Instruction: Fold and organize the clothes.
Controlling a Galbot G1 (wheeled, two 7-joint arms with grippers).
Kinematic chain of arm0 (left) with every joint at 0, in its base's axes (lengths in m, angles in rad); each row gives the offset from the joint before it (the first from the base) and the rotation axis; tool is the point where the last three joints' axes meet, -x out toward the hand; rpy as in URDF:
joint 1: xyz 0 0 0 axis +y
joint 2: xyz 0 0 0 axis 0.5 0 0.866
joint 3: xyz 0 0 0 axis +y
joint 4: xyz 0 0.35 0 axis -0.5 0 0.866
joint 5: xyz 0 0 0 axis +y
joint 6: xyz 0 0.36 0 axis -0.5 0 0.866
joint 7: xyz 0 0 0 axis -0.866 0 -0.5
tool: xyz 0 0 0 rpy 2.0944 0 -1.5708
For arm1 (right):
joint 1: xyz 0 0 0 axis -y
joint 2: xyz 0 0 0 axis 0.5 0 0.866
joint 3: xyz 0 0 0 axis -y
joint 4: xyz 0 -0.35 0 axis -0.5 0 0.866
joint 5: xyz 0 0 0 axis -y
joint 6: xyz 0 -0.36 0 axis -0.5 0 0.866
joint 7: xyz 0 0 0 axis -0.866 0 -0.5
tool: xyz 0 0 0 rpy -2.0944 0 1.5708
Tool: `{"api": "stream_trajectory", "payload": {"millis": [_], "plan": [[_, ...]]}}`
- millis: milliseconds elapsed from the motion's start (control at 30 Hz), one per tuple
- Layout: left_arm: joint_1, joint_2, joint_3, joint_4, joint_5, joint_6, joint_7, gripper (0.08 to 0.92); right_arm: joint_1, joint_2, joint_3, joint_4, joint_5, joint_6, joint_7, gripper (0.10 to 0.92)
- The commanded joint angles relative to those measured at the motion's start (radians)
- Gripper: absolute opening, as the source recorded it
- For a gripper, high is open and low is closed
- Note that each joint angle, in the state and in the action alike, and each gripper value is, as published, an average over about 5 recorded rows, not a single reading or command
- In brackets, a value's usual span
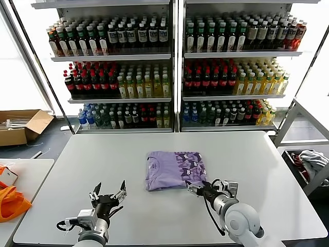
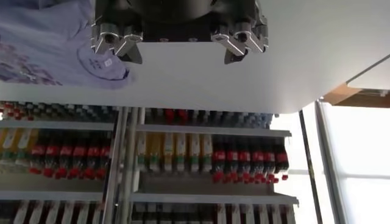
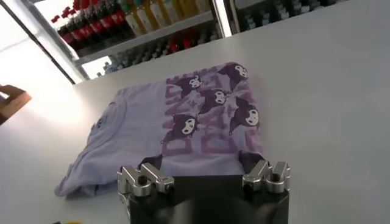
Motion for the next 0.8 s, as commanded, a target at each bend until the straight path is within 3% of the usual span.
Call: {"api": "stream_trajectory", "payload": {"millis": [33, 200, 500, 800], "plan": [[0.001, 0.0, -0.01, -0.017, 0.003, -0.021, 0.001, 0.823, -0.051, 0.006, 0.087, 0.095, 0.062, 0.003, 0.016, 0.823], [-0.004, 0.0, -0.022, -0.027, 0.007, -0.061, 0.01, 0.823, -0.085, -0.009, 0.176, 0.269, -0.023, 0.013, -0.006, 0.823], [0.004, 0.003, -0.043, -0.067, 0.025, -0.152, 0.015, 0.823, -0.176, -0.017, 0.319, 0.289, -0.609, 0.125, -0.049, 0.823], [0.014, 0.01, -0.051, -0.063, 0.123, -0.213, 0.032, 0.823, -0.25, -0.021, 0.392, 0.238, -0.602, 0.15, -0.033, 0.823]]}}
